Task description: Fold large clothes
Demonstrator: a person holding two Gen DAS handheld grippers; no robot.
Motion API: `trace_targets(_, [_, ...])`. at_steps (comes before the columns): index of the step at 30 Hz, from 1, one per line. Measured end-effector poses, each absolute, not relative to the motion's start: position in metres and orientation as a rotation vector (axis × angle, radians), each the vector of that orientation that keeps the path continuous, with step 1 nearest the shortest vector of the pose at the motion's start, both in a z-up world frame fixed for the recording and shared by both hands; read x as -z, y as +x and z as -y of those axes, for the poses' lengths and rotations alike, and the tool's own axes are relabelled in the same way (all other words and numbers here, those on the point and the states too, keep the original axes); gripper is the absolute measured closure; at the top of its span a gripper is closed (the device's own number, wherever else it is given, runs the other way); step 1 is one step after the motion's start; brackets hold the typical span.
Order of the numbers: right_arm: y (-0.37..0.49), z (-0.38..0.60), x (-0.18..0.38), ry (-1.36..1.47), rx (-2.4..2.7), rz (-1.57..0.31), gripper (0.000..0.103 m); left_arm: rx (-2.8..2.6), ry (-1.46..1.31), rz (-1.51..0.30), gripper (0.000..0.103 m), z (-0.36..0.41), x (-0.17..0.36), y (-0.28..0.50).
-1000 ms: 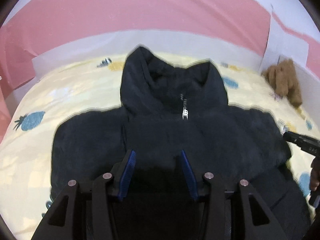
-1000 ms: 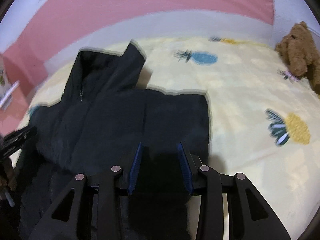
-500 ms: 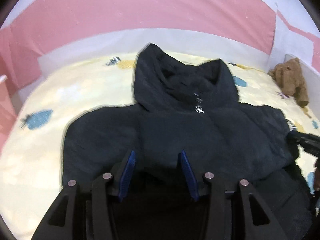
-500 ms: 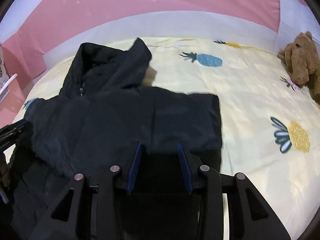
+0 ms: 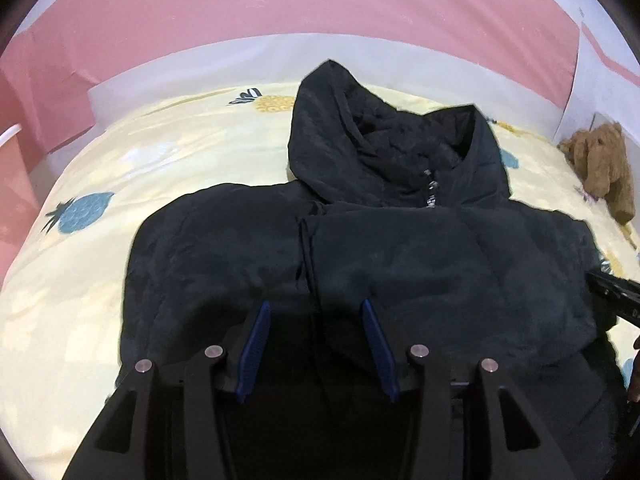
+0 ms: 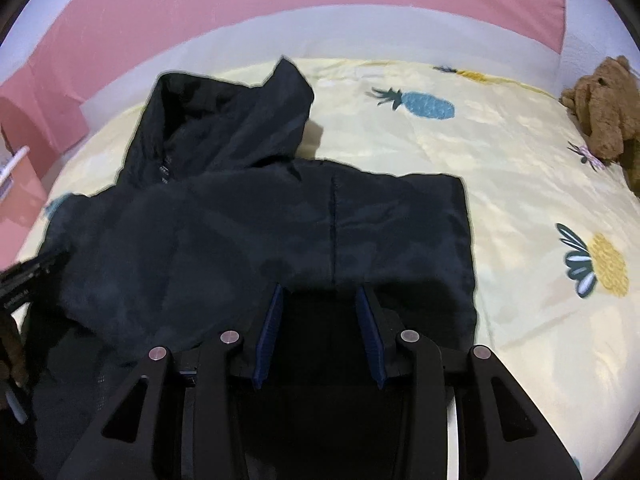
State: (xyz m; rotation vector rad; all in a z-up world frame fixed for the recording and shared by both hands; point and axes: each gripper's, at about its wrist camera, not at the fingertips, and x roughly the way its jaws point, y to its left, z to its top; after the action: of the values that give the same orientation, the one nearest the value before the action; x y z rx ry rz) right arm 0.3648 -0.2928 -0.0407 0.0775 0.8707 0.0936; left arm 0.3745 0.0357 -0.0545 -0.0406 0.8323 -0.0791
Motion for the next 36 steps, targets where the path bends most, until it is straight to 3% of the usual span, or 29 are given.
trace_targets(20, [0.231, 0.257, -0.063, 0.081, -0.145, -0.687, 0.057, 0.156, -0.055, -0.720, 0.054, -0.016, -0.043, 0.212])
trace_targets(23, [0.224, 0.249, -0.074, 0.077, -0.174, -0.674, 0.053, 0.170, -0.057, -0.706, 0.054, -0.015, -0.055, 0.201])
trace_targets(36, [0.262, 0.235, -0.089, 0.028, -0.223, -0.685, 0.052, 0.204, -0.037, -0.715, 0.054, -0.010, -0.080, 0.233])
